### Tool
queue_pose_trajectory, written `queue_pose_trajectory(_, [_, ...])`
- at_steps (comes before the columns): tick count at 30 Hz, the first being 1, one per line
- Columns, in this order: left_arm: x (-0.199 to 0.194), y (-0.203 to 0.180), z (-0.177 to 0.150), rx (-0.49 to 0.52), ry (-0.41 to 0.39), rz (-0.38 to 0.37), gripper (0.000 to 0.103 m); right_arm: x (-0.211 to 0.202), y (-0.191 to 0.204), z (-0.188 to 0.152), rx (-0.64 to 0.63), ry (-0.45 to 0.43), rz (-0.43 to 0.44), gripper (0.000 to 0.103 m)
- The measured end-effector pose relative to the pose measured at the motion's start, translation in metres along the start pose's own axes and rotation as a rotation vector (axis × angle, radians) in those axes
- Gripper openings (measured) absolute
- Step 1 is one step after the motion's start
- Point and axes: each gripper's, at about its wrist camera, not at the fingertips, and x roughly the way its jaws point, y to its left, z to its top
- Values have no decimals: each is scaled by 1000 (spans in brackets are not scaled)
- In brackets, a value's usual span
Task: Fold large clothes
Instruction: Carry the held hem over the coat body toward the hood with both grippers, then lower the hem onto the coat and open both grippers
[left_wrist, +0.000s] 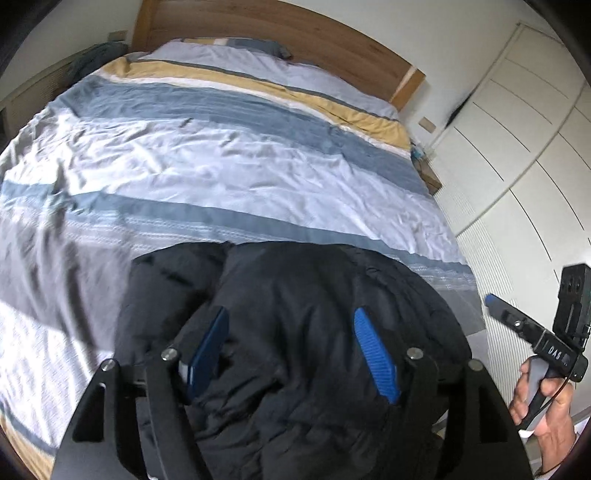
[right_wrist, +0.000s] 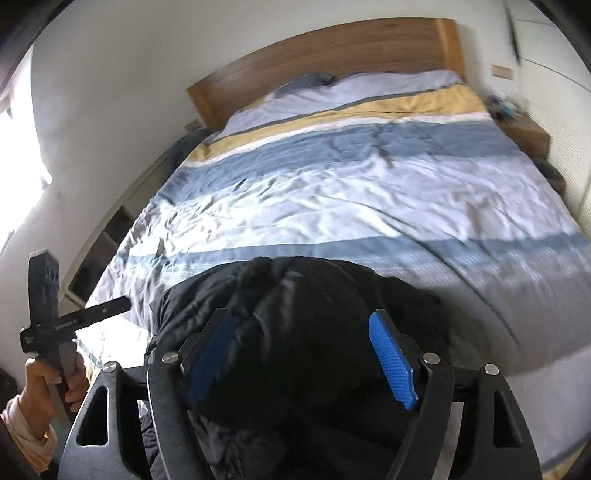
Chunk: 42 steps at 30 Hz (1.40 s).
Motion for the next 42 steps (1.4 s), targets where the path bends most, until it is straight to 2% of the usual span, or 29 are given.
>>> queue_pose_trajectory(7, [55,-25,-6,82,69,-3,69,40,17,-8,-58,61,5,76])
queue_pose_trajectory(12, [84,-16,-56,98,137,1,69,61,12,-48,-120,155,-26,76])
queue_pose_trajectory(16, [99,-13,-95,158,112,51,70,80,0,-83,-172,194,-64,77])
queue_pose_trajectory(18, [111,-11,-107,149,112,65,70,91,-5,-100,-191,206,-80,77])
queue_pose_trajectory(23, [140,-7,-127,156,97,110,70,116,-21,-122,-159,205,-92,78])
queue_pose_trajectory(26, [147,-7,-127,159,109,123,70,125,-22,-125,-171,212,-113,78])
queue_pose_trajectory(33, [115,-7,-139,188,132,91,70,105,-17,-128,-252,275,-132,77])
queue_pose_trajectory(34, [110,-6,-143,193,133,92,71,100,-18,-130,-242,282,-128,77])
queue_pose_trajectory(36, [96,-1,-154,191,148,93,79,89,-23,-135,-211,302,-115,77])
queue_pose_trajectory(39, [73,7,-160,149,144,70,78,74,-26,-138,-181,329,-105,77])
queue_pose_trajectory(42, [51,5,-159,158,119,83,78,56,-20,-130,-187,325,-107,77])
